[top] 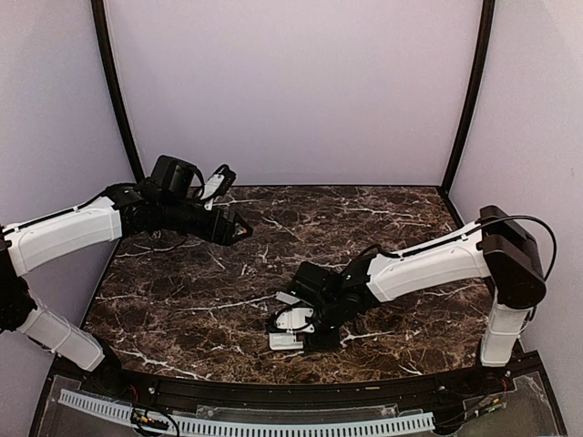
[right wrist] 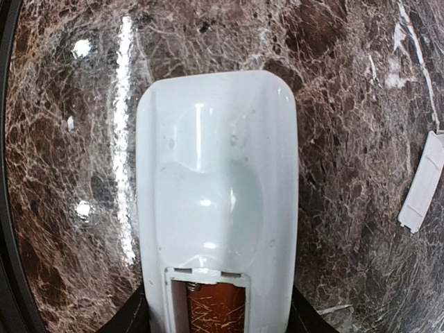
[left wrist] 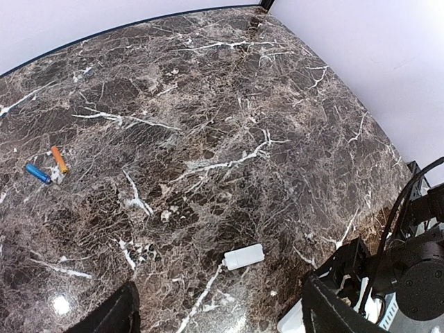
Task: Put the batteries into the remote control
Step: Place the remote control at the center of the board, then pick up the battery from the center of the board.
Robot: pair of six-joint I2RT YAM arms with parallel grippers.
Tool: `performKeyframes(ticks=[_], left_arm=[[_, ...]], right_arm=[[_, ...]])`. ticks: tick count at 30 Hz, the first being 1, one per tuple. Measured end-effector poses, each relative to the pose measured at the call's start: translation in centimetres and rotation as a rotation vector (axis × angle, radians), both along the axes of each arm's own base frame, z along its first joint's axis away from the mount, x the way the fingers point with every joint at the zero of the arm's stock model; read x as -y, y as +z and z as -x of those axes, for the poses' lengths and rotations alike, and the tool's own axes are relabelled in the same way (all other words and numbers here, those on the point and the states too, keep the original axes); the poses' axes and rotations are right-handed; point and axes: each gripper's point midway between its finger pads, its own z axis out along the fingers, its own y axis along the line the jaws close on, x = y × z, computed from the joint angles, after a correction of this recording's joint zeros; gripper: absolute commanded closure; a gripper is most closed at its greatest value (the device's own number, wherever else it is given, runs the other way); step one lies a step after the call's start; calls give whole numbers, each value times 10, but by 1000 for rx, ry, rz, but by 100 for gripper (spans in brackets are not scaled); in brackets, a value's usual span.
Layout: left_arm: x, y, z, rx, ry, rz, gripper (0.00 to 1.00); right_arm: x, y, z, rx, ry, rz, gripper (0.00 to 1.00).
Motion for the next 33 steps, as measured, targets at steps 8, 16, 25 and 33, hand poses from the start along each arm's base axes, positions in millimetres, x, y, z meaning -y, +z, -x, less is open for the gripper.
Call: performKeyframes(ticks=[8,16,25,33], left_arm=[[-4,0,-5,11,22,-8,21],[-11,-1,-19,51,80,-33,21],[-16,-48,-96,-26,229,-114,36],[-22,-88,-178,-34,351,-234,49]], right_arm=[[-6,-1,0,-39,-6,49,37],[-4,1,-1,-50,-16,98,26],[-15,57,-16,23,-74,-31,27],[-5,183,-53,215,-274,-412,28]])
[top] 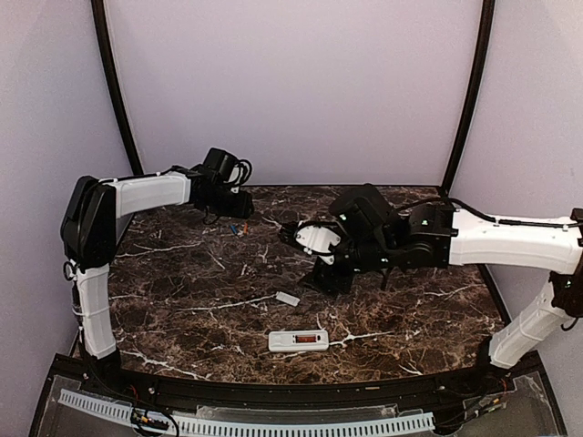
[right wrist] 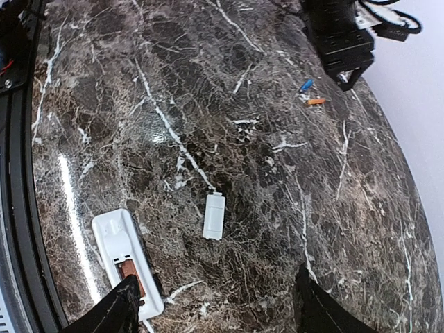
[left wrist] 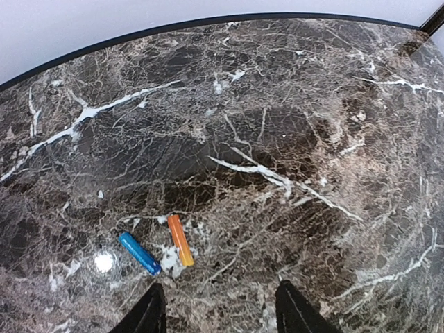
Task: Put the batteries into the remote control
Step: Pick up the battery from the center of the board.
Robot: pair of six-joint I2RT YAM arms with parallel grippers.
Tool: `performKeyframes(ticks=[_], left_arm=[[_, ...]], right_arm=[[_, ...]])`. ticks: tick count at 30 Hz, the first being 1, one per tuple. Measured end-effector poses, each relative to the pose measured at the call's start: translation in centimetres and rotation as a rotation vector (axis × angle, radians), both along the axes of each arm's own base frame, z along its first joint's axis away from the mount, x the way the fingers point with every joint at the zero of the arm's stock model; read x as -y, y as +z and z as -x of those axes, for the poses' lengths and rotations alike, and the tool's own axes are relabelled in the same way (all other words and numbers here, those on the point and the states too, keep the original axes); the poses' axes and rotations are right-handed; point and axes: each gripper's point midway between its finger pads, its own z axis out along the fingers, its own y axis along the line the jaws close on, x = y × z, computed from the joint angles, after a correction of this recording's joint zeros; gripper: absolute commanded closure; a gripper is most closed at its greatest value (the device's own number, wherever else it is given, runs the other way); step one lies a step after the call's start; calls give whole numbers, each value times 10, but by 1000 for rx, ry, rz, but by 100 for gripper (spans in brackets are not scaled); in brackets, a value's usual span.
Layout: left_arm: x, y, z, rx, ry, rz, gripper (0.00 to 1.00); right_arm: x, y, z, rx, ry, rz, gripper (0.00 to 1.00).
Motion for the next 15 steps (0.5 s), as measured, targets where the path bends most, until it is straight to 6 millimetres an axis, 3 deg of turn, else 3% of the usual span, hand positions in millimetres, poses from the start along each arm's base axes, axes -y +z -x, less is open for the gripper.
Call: performKeyframes(ticks=[2,9,15], left_arm=[[-3,-15,-11,-20,13,-21,49],[-9,-70,-33,-118,35,-75,54],[-7,-89,-42,-147,36,-82,67]], right_arm=[[9,3,0,9,-30,-21,28],[28,-30,5,-48,-89,33,29],[28,-31,5,-67,-108,27,29]])
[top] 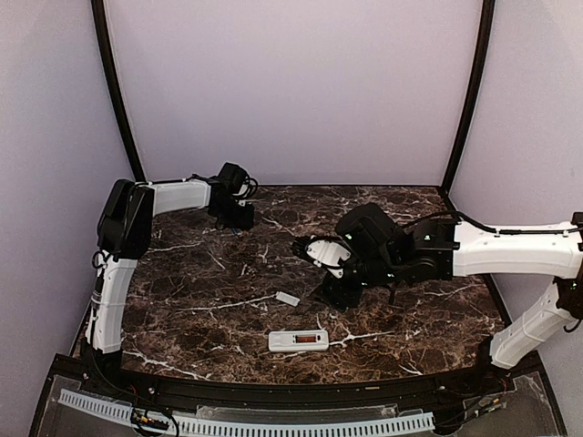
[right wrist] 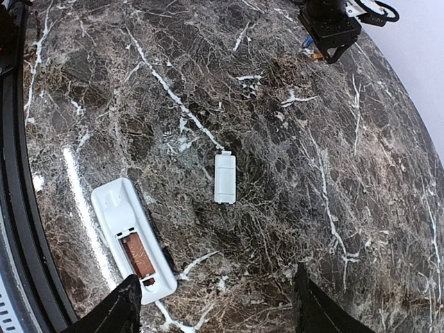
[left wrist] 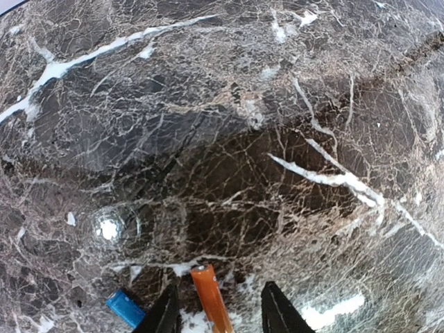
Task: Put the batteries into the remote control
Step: Pick up the battery from the center of the board.
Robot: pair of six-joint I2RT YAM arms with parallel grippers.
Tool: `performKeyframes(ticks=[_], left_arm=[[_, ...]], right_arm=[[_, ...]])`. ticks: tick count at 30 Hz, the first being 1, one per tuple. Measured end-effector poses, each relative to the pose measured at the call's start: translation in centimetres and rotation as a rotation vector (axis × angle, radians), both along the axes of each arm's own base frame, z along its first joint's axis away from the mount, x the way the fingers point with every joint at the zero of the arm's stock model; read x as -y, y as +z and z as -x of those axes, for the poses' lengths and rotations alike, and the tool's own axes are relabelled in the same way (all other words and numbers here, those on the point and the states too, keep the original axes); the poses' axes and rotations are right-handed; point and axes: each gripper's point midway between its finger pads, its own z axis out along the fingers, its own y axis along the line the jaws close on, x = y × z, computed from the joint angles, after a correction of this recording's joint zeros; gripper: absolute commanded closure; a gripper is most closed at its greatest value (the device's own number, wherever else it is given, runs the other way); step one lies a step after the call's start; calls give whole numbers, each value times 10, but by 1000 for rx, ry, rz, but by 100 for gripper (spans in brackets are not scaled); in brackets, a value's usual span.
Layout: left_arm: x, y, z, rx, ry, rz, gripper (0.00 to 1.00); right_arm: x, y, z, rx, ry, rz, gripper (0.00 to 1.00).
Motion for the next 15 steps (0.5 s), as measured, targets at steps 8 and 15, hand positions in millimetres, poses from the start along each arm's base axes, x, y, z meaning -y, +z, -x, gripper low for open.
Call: performKeyframes(ticks=[8,15], left_arm=[[6,-3,-2,-12,-17,19,78],[6,-9,2,-36,-19,18,83]], right_arm=[[1,-3,1,-10,-11,0,29],[2,-4,1,-10,-12,6,29]])
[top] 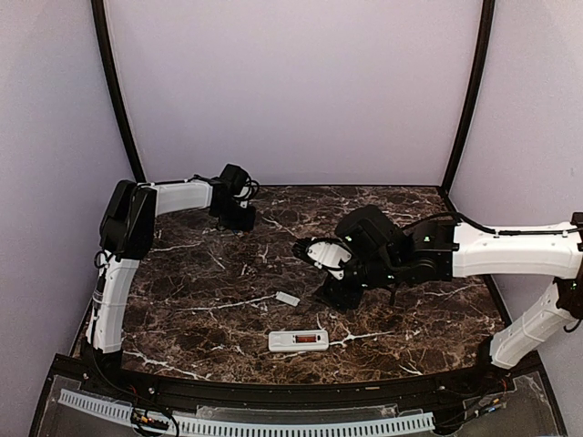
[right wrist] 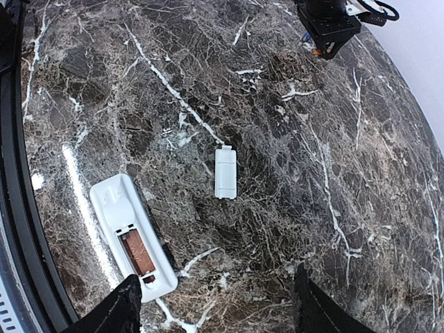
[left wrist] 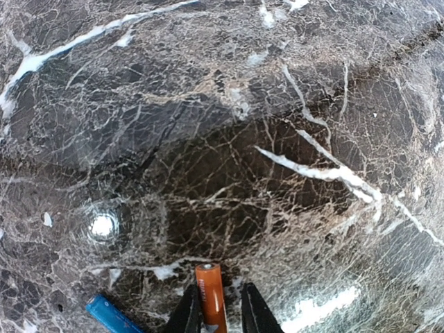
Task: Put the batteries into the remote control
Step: Pick up the battery from the center of the board.
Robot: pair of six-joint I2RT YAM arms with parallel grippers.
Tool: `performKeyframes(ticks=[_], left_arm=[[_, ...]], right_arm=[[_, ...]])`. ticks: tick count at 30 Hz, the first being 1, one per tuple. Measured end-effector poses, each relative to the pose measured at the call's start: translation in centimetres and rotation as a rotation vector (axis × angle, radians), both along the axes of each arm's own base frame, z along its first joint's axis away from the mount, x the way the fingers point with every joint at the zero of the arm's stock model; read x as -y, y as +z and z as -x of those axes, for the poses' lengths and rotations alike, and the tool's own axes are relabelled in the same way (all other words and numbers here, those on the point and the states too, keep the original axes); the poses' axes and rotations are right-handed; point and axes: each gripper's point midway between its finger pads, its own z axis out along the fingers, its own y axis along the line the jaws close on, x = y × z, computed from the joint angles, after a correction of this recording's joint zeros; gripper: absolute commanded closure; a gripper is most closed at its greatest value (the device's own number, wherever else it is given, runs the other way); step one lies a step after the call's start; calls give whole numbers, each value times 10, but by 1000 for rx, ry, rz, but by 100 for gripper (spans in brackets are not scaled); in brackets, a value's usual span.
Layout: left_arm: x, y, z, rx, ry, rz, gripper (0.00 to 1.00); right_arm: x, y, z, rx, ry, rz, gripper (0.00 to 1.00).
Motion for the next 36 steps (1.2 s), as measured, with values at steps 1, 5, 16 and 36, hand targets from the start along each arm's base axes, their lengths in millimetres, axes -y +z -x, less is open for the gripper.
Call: performKeyframes(ticks=[1,5,16,36], left_arm=[[0,0,0,0,-1,1,84],[1,-1,1,-6,-2,6,96],[15,-1,8,-36,-47,80,100],[105,99,198,136,-659,141,100]], right_arm=[[0,0,0,0,0,1,29],[1,0,-1,3,-2,3,29],[6,13,-4,38,-21,-13,28],[49,66,-9,127,-146,-237,25]])
